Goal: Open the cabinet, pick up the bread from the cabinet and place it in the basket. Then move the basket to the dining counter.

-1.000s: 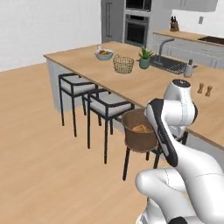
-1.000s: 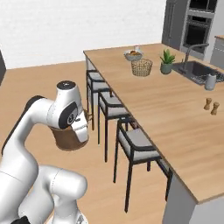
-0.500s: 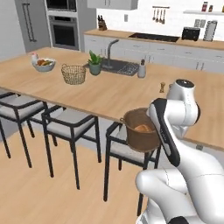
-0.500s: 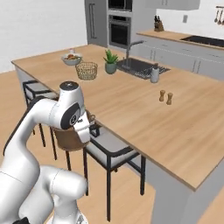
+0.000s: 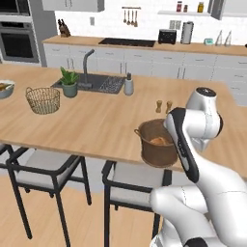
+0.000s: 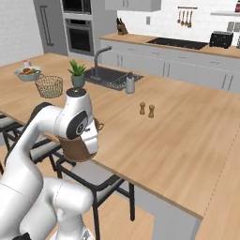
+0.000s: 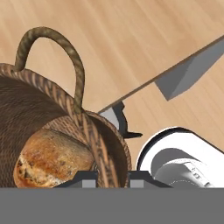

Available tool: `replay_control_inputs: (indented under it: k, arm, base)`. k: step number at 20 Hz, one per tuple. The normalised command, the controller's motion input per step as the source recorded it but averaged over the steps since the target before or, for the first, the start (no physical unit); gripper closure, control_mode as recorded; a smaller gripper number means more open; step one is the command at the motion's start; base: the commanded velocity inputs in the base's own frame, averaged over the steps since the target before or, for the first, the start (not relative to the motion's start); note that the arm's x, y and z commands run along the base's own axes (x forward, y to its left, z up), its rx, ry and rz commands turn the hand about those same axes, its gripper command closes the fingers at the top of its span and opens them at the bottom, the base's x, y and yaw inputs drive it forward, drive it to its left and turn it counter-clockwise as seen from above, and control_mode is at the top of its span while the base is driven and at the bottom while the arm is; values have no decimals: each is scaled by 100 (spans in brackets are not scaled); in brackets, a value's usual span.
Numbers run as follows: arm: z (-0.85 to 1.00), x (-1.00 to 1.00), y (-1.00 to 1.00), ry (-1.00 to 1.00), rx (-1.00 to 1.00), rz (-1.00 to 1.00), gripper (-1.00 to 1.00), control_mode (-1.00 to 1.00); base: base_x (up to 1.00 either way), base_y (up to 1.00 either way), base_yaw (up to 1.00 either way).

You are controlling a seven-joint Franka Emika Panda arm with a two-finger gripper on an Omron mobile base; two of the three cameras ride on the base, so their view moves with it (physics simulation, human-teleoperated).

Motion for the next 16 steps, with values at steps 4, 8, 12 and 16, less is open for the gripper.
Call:
replay_control_inputs:
  k: [4, 8, 12, 16]
  arm:
    - [0, 0, 0, 0, 0, 0, 100, 100]
    - [0, 0, 0, 0, 0, 0, 100, 100]
    - [0, 83, 20, 1, 0, 0, 100, -100]
    - [0, 100, 9, 0, 0, 0, 100, -100]
  base:
    - [7, 0, -2]
    - [16, 0, 0]
    - [0, 0, 0]
    - [0, 0, 0]
